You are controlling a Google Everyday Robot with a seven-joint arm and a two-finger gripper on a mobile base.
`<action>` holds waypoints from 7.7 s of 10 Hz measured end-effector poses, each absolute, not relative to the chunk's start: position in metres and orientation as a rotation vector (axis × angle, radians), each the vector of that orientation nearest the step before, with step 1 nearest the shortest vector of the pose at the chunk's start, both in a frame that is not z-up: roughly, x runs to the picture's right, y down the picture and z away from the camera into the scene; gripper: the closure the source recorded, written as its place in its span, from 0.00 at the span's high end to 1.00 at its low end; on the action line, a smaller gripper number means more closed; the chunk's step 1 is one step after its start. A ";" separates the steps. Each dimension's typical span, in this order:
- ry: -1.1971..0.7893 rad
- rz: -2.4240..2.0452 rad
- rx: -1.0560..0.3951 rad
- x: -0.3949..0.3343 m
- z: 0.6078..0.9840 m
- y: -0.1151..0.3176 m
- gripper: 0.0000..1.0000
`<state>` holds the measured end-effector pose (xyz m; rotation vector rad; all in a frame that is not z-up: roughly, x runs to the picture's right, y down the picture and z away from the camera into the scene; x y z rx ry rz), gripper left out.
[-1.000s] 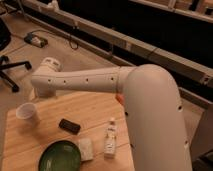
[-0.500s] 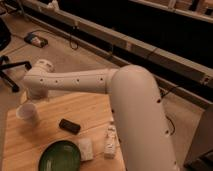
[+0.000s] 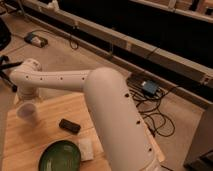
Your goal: Place the ceramic cup in the ceramic bowl
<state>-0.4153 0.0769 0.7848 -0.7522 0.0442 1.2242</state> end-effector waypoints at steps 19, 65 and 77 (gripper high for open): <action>0.319 1.237 -0.768 -0.396 0.806 0.112 0.19; 0.332 1.039 -1.172 -0.234 0.609 0.216 0.34; 0.362 0.980 -1.157 -0.215 0.628 0.246 0.32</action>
